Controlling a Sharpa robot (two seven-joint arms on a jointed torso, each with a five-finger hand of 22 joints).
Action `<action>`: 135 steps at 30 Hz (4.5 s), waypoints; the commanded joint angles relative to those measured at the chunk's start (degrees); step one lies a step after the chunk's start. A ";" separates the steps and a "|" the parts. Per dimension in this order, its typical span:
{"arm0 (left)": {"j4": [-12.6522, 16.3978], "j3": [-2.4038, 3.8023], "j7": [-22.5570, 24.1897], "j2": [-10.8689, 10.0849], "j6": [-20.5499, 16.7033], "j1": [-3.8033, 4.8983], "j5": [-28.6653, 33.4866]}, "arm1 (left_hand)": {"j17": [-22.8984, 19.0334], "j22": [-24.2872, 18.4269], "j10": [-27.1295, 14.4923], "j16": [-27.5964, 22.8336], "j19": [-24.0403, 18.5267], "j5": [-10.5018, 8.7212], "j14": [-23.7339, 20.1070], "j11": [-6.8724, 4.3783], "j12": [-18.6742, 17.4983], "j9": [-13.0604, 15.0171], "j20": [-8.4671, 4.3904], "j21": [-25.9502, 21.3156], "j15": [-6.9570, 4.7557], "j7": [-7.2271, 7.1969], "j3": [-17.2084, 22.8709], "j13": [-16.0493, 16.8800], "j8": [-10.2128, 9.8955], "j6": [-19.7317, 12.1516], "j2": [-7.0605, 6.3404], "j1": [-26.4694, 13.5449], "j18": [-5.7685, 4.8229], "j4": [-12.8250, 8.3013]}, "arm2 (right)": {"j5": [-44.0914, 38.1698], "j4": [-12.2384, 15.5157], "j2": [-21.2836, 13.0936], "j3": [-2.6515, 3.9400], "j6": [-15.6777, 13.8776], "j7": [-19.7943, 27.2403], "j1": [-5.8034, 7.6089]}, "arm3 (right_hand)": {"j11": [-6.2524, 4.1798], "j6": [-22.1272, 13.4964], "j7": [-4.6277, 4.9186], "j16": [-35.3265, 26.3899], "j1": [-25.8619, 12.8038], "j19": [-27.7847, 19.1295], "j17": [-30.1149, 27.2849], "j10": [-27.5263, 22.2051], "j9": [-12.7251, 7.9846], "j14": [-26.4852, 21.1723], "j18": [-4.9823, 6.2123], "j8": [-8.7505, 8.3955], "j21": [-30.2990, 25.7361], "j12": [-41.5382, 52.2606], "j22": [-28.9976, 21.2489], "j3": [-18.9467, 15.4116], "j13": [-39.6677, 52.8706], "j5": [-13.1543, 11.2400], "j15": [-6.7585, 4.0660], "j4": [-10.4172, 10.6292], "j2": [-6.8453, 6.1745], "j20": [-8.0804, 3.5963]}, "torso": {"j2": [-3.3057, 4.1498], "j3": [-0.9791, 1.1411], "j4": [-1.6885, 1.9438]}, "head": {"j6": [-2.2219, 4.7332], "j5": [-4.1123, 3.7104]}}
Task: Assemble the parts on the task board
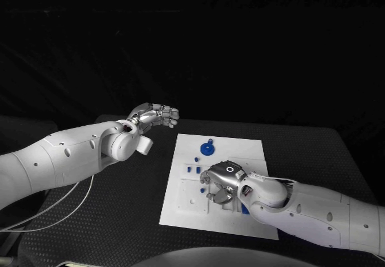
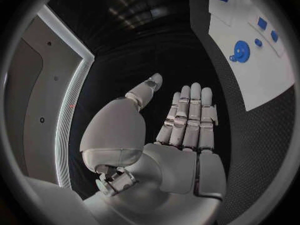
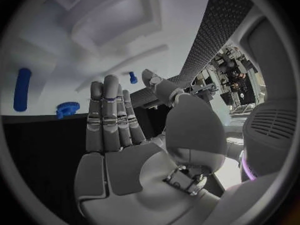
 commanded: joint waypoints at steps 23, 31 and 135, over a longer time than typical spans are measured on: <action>-0.53 0.03 0.36 0.42 0.76 0.05 0.46 | 0.25 0.12 0.15 -0.36 0.42 0.18 0.44 0.35 0.00 -0.09 0.04 -0.25 0.08 0.11 -0.03 -0.16 0.29 -0.25 0.16 0.14 0.81 0.17 | 7.36 1.76 -10.36 3.74 9.60 1.04 9.25 | -0.39 -0.42 -0.14 6.94 -0.09 2.92 1.59 0.25 -0.31 1.84 0.86 0.20 3.48 -0.71 1.18 -3.11 -1.46 0.98 0.18 0.68 0.20 -1.92 | 0.05 0.01 0.00 | 0.97 -2.15; -0.46 0.03 0.40 0.56 0.87 0.05 0.46 | 0.31 0.14 0.21 -0.40 0.43 0.19 0.47 0.36 0.04 -0.10 0.04 -0.27 0.08 0.11 -0.02 -0.18 0.32 -0.23 0.18 0.16 0.81 0.19 | 6.21 -0.19 -9.42 2.85 11.89 0.80 8.67 | -0.03 -1.00 -0.29 7.76 -1.80 1.91 1.22 -0.37 -0.50 0.78 0.86 0.10 3.67 -1.13 1.09 -6.29 -2.05 -0.30 0.52 -0.16 0.13 -1.66 | 0.05 0.05 0.06 | 0.58 -2.15; -2.98 0.04 0.45 3.18 1.00 0.02 0.93 | 0.92 0.37 0.45 -0.90 0.50 0.16 0.59 0.26 0.10 -0.20 0.03 -0.55 0.04 0.08 -0.02 -0.50 0.53 -0.22 0.49 0.21 0.77 0.44 | -1.11 7.49 -0.14 2.00 5.52 1.39 4.72 | -4.06 8.90 -4.32 17.72 5.74 5.52 4.51 10.46 1.88 1.95 0.86 5.61 10.83 3.62 1.15 8.54 0.26 -0.54 -3.38 0.46 6.87 -4.28 | 0.08 -0.17 0.08 | 0.07 1.57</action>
